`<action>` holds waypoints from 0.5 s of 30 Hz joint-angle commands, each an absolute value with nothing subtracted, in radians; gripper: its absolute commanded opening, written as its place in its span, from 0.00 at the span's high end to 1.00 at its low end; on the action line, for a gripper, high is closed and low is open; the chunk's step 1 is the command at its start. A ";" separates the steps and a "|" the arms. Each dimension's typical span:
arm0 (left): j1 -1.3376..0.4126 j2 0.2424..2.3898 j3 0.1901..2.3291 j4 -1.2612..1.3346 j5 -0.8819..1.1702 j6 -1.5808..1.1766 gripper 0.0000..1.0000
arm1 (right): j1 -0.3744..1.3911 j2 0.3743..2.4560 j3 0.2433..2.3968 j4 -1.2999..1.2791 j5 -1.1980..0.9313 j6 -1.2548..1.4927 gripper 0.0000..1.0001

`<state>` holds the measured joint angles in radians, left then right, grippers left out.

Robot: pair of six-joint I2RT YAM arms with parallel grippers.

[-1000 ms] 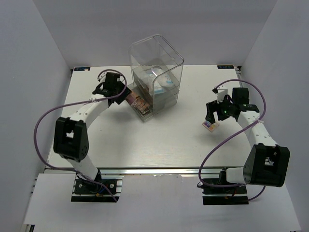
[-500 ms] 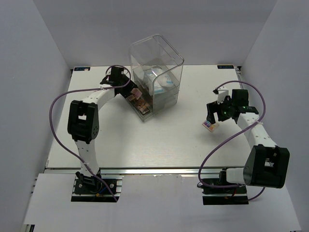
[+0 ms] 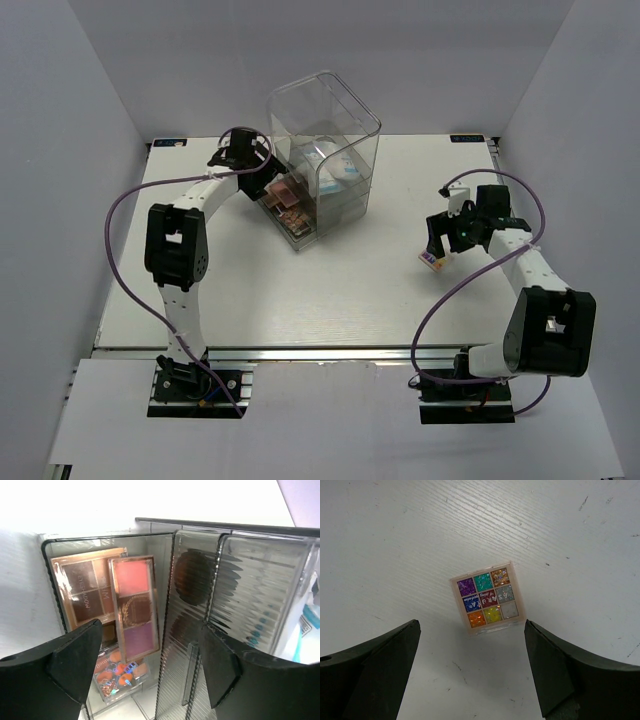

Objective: Organize the makeup

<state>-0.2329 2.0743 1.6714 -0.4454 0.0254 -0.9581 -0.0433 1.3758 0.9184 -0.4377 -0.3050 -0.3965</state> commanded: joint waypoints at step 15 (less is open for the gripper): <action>-0.203 1.728 1.506 -0.417 0.021 -0.764 0.06 | -0.002 1.523 0.983 -0.387 -0.164 -0.518 0.11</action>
